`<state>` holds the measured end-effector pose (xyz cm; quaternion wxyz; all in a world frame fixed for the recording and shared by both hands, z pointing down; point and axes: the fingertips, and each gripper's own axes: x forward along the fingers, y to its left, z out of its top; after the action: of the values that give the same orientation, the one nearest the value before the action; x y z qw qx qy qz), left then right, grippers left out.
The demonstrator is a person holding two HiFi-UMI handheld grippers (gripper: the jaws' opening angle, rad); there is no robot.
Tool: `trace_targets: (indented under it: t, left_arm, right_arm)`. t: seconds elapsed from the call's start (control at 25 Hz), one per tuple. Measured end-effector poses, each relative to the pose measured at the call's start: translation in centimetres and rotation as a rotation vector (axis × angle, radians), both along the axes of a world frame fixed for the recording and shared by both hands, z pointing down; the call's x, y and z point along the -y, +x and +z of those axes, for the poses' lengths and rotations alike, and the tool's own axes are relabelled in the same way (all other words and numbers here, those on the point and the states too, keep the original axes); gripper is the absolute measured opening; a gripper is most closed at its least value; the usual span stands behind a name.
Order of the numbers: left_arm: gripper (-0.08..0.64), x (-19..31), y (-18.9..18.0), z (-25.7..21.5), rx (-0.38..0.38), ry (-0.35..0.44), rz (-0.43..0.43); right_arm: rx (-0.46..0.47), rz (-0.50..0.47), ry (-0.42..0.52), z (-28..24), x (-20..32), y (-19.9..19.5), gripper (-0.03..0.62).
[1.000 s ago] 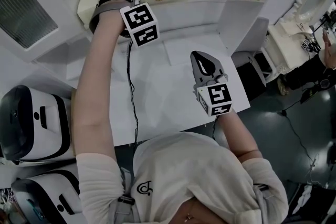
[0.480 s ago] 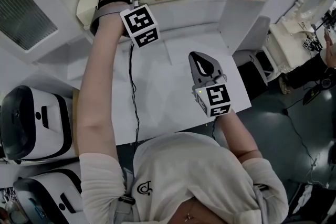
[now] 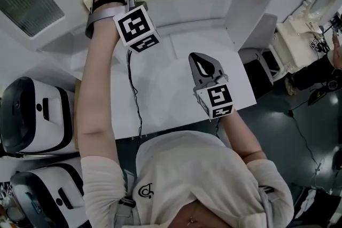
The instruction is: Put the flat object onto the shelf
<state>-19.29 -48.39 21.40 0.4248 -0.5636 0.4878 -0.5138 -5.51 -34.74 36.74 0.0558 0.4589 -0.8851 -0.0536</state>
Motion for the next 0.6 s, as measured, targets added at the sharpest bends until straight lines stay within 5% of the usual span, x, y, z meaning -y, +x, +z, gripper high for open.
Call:
trace_targets:
  t: [0.16, 0.4, 0.6]
  left_arm:
    - [0.512, -2.4, -0.1, 0.2, -0.04, 0.046, 0.02]
    - [0.157, -7.0, 0.6, 0.5, -0.198, 0.178, 0.078]
    - [0.027, -10.0, 0.7, 2.8, -0.373, 0.195, 0.089]
  right_arm:
    - [-0.008, 0.01, -0.008, 0.3, -1.0, 0.5, 0.009]
    - [-0.024, 0.004, -0.014, 0.9, -2.4, 0.8, 0.009]
    - [-0.024, 0.003, -0.001, 0.7, -3.3, 1.4, 0.009]
